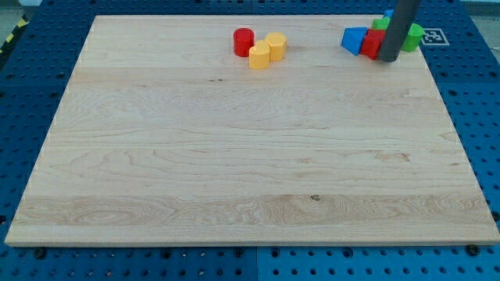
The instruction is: Move the yellow heart top left to the yellow hexagon
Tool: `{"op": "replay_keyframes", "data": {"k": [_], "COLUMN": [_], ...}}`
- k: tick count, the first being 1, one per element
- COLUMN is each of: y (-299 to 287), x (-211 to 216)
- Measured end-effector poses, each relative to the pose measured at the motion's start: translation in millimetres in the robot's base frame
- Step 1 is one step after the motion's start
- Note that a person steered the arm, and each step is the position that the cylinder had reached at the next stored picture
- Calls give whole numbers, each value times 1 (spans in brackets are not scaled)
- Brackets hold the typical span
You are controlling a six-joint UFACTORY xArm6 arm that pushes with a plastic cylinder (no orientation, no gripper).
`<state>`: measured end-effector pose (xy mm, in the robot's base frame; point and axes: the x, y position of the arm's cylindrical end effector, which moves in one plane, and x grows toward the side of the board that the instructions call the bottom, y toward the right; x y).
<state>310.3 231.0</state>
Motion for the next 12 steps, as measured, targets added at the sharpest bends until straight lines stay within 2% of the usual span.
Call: {"op": "replay_keyframes", "data": {"k": [2,3,5,7,12], "y": [-23,-41,-169,-212,-238], "x": [39,39,39,31,6]}}
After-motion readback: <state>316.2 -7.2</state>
